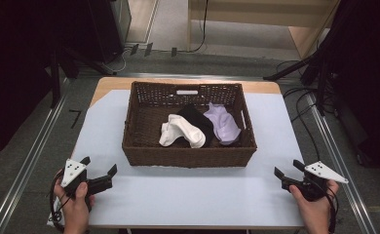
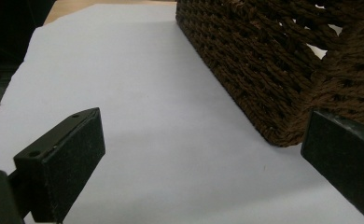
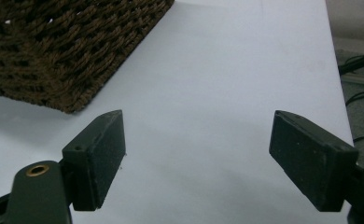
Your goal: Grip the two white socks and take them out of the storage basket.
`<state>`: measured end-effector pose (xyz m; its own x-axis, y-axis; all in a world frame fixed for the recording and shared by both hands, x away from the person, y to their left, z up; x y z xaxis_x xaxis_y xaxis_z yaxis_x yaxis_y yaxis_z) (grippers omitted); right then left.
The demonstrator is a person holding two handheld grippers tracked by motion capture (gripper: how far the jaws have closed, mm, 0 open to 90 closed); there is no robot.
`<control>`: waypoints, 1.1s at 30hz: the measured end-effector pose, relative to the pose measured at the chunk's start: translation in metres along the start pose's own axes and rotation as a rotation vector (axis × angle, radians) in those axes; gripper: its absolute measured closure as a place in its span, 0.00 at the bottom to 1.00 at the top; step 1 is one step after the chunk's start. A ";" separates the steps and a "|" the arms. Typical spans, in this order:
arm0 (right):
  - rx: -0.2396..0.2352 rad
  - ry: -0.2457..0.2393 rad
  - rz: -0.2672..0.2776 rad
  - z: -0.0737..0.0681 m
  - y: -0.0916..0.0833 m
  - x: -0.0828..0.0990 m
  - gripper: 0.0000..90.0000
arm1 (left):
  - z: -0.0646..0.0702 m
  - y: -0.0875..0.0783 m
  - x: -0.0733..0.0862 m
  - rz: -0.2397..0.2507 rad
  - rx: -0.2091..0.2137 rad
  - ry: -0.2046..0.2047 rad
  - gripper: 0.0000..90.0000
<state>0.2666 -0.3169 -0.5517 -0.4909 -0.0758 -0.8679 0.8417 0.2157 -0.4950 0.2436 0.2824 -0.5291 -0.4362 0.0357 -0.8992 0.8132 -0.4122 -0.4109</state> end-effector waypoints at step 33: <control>0.057 -0.362 -0.484 0.021 0.058 -0.048 0.23 | 0.000 0.000 0.000 -0.002 0.015 0.002 0.00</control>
<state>0.3430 -0.3211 -0.5398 -0.7213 -0.4811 -0.4982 0.5579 0.0227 -0.8296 0.2437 0.2818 -0.5292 -0.4370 0.0382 -0.8987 0.8066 -0.4255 -0.4103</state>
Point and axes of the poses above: each handheld gripper's, and its own axes: y roughly forward along the jaws, x roughly out of its underside, z roughly to its right, the point moved 6 cm from there along y, roughly forward along the jaws, and after that the axes turned 10 degrees about x, right-handed, at the moved point
